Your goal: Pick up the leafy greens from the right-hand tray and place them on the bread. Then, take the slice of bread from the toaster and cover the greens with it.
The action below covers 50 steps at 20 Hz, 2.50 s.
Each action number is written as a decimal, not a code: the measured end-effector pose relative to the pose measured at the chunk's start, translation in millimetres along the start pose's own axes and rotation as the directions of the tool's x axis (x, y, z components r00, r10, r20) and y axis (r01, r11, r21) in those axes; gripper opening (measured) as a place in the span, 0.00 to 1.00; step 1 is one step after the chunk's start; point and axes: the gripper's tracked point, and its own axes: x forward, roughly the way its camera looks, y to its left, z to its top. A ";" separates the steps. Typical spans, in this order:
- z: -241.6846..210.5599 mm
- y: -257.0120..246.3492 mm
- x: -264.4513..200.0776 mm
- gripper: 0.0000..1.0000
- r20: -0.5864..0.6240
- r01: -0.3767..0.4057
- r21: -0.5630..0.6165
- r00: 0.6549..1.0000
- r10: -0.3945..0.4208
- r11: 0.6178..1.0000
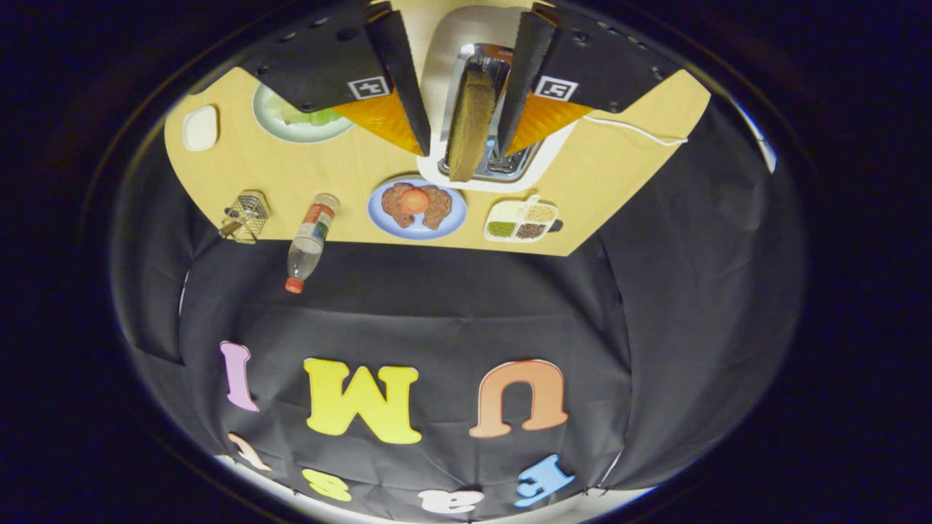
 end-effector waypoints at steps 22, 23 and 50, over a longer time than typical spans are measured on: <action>87.1 -113.9 -94.2 0.10 0.152 -0.030 0.132 0.988 0.009 0.991; 81.4 -127.6 -93.5 0.10 0.145 -0.014 0.133 0.989 -0.006 0.991; -66.2 -217.9 7.8 0.29 -0.073 0.015 0.168 0.997 -0.002 0.986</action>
